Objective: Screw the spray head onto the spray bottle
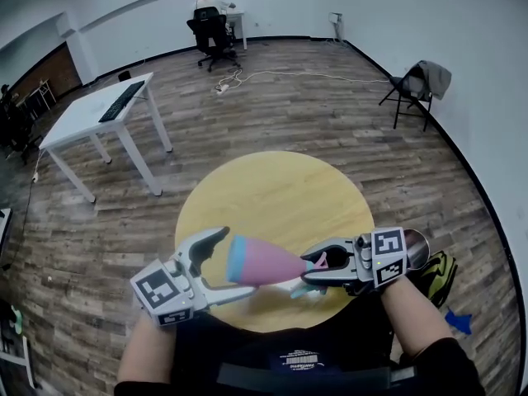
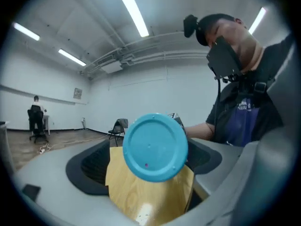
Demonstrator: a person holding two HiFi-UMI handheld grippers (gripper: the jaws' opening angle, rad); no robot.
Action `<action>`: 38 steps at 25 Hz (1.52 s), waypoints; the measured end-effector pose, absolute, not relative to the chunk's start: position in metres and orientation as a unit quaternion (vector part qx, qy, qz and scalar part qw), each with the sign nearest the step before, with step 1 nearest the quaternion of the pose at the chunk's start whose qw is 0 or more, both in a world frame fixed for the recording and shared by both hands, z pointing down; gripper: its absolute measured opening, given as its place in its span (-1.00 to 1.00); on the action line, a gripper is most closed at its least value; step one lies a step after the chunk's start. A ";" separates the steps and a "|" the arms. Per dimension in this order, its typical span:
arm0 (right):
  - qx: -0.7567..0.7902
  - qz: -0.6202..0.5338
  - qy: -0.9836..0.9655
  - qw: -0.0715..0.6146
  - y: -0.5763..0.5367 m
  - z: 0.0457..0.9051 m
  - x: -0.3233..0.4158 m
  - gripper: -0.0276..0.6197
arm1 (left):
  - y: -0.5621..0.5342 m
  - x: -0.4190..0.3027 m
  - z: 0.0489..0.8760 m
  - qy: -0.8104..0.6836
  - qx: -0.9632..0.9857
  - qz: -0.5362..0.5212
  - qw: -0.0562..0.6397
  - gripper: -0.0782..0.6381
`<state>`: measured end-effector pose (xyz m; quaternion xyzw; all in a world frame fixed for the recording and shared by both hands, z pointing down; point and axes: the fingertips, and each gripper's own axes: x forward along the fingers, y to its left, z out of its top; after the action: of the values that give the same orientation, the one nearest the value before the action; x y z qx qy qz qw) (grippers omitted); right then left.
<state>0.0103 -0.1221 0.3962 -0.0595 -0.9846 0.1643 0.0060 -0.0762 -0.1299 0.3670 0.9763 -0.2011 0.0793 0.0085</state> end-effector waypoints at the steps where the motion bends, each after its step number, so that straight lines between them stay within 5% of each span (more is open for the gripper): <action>1: -0.069 0.167 -0.983 0.018 -0.118 0.400 0.007 -0.44 | -0.125 -0.070 0.372 -0.188 0.977 0.101 -0.016 0.64; 5: -0.098 0.162 -0.980 0.066 -0.111 0.404 -0.001 -0.44 | -0.107 -0.045 0.388 -0.141 0.970 0.162 -0.110 0.65; 8: -0.100 0.177 -0.978 0.050 -0.115 0.389 0.004 -0.44 | -0.107 -0.039 0.382 -0.149 0.974 0.132 -0.108 0.67; 13: -0.084 0.138 -0.986 0.037 -0.110 0.372 0.001 -0.44 | -0.111 -0.049 0.380 -0.134 0.986 0.087 0.039 0.65; 24: -0.077 -0.157 -0.972 0.156 -0.075 0.385 -0.004 -0.43 | -0.096 -0.049 0.416 -0.016 0.910 0.066 0.408 0.64; 26: -0.068 -0.118 -0.984 0.114 -0.079 0.380 -0.006 -0.43 | -0.098 -0.050 0.414 -0.036 0.926 0.072 0.369 0.65; 31: -0.067 0.079 -0.994 -0.020 -0.113 0.361 0.009 -0.44 | -0.108 -0.045 0.381 -0.113 0.982 0.058 0.140 0.67; 38: -0.079 0.270 -0.957 -0.067 -0.128 0.382 0.004 -0.44 | -0.095 -0.040 0.364 -0.151 0.975 0.111 -0.117 0.67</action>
<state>0.0041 -0.1277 0.3817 -0.0788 -0.9574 0.2696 -0.0672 -0.0401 -0.0952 0.3637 0.9752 -0.1514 0.1114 -0.1166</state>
